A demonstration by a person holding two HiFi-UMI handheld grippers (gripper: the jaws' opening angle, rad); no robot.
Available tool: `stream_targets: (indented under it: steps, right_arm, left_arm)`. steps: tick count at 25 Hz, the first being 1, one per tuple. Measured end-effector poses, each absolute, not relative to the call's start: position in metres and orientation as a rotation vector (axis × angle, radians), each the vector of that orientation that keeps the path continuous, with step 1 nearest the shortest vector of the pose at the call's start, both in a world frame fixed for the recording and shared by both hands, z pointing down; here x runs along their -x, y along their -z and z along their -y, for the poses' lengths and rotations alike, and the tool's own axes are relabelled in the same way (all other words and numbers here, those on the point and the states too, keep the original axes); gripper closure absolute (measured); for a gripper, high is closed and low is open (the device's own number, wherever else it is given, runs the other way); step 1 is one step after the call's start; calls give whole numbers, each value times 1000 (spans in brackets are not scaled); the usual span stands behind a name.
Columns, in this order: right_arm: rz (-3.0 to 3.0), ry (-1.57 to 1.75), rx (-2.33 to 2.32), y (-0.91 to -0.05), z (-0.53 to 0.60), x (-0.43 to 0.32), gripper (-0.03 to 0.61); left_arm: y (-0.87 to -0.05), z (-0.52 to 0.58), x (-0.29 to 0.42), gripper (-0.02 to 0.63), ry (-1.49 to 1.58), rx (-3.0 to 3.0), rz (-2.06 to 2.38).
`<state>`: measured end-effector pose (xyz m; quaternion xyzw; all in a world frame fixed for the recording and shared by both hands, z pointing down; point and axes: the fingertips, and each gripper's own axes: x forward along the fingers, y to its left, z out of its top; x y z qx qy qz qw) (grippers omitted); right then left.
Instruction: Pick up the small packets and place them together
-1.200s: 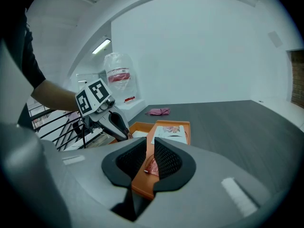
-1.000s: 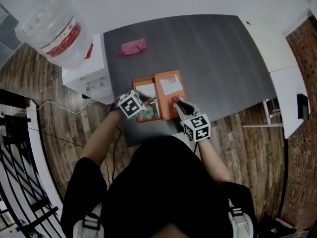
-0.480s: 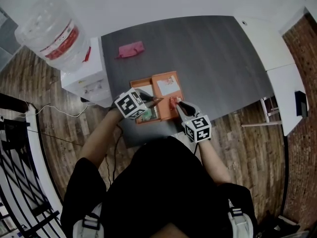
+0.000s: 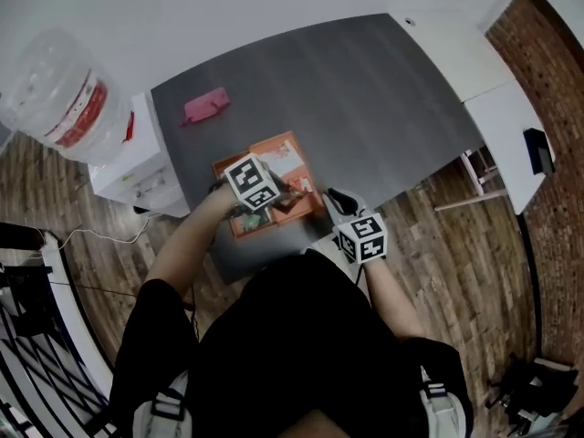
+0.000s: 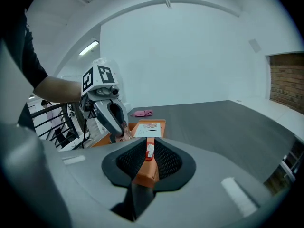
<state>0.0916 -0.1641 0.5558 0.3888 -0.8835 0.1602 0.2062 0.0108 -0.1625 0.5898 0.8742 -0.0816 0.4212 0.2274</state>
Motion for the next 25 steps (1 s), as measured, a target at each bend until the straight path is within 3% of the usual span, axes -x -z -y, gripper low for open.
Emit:
stream_targets:
  steps: [14, 25]
  right_arm:
    - [2418, -484, -1177, -558, 158, -113, 526]
    - [2436, -483, -1133, -560, 159, -104, 526]
  left_arm:
    - [-619, 183, -34, 558, -1426, -2401, 227]
    - [-619, 191, -38, 368, -1432, -2489, 346]
